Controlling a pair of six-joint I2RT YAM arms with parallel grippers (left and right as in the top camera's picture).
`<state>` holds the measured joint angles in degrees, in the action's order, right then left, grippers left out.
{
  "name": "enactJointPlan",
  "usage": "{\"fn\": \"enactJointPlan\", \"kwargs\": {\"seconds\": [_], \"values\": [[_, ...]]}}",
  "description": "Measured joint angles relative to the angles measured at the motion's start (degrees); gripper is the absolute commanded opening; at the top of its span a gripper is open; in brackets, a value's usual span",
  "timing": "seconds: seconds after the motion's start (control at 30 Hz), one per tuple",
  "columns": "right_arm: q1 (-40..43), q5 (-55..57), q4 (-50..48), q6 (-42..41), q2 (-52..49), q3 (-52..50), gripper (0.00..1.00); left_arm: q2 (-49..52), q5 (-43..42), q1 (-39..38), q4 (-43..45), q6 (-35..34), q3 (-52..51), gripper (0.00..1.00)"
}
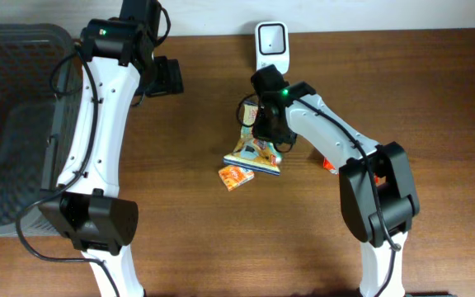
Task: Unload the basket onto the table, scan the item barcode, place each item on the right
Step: 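Carry the wet-wipe pack right and drop it at the table edge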
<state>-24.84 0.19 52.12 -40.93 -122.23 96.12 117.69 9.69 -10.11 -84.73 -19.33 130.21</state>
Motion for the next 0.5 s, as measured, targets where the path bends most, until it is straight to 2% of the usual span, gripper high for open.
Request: {"fn": "enactJointPlan", "kwargs": {"seconds": [0.17,0.3,0.37,0.5], "values": [[1.3,-0.1,9.2,6.1,-0.6,9.3,0.04,0.0,0.0,0.0,0.0,0.0,0.0,0.99],[5.0,-0.8,11.5,12.8,-0.6,18.4,0.04,0.0,0.0,0.0,0.0,0.0,0.0,0.99],[7.0,-1.5,10.0,14.1,-0.6,20.3,0.04,0.0,0.0,0.0,0.0,0.0,0.0,0.99],[13.8,-11.2,-3.5,17.1,-0.7,20.5,0.04,0.0,0.0,0.0,0.2,0.0,0.0,0.99]]}}
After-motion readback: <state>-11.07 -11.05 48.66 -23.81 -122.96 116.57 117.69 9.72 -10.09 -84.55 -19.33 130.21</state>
